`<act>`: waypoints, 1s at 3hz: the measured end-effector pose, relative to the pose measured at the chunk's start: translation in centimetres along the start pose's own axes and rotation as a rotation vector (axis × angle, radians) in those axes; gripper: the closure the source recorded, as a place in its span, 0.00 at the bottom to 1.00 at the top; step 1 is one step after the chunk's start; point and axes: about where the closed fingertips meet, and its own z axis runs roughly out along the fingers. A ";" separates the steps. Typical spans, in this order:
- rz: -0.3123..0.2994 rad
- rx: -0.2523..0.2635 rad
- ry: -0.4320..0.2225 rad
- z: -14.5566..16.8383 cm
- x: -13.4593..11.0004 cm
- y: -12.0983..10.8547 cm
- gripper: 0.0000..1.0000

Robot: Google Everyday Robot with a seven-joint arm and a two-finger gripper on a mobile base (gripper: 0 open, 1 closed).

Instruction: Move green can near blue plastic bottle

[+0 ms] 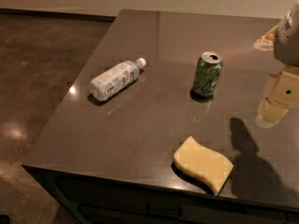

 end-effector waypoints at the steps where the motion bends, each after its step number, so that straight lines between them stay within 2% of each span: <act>1: 0.000 0.000 0.000 0.0 0.0 0.0 0.00; 2: 0.066 0.006 -0.036 0.8 -0.3 -0.9 0.00; 3: 0.185 0.025 -0.111 2.4 -0.6 -2.9 0.00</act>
Offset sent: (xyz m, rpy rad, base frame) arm 0.0303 0.0033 -0.0187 0.1357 0.0062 -0.1450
